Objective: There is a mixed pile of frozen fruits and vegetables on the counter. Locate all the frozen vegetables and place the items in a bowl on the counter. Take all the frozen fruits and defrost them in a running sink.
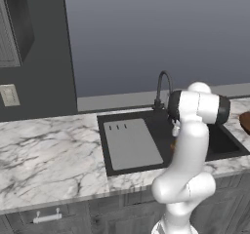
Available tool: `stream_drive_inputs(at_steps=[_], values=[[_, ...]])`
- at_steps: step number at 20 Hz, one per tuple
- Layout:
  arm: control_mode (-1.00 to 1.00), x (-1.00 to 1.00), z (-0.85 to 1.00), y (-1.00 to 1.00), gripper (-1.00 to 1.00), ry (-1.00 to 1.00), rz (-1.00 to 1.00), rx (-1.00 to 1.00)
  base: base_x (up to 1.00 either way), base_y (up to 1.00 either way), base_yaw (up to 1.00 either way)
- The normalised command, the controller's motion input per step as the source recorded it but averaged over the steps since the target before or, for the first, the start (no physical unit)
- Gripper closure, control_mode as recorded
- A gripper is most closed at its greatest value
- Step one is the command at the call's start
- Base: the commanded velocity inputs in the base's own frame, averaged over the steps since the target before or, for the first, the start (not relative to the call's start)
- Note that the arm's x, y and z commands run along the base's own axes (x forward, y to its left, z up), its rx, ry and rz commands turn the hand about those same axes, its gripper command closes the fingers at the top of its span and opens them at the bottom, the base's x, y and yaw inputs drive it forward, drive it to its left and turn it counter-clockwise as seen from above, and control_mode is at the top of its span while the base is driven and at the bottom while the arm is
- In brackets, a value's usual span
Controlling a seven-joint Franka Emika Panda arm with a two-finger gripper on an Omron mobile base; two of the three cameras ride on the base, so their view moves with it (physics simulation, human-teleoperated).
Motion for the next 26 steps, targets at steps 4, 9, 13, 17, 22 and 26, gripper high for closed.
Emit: stream_drive_inputs(at_steps=[4, 9, 13, 17, 22, 26], values=[[-1.00, 0.25, -0.31, -0.44, 1.00, 0.00, 0.03, 0.00, 0.00, 0.00, 0.00], [-1.00, 0.15, -0.32, -0.29, 1.00, 0.00, 0.03, 0.00, 0.00, 0.00, 0.00], [-1.00, 0.05, -0.34, 0.00, 1.00, -0.03, 0.04, -0.05, 0.00, 0.00, 0.00], [-1.00, 0.06, -0.45, 0.01, 1.00, 0.00, 0.03, -0.11, 0.00, 0.00, 0.00], [-1.00, 0.04, -0.26, -0.02, 1.00, 0.03, 0.02, -0.03, 0.00, 0.00, 0.00], [-1.00, 0.01, -0.11, -0.08, -1.00, 0.01, 0.03, 0.00, 0.00, 0.00, 0.00]])
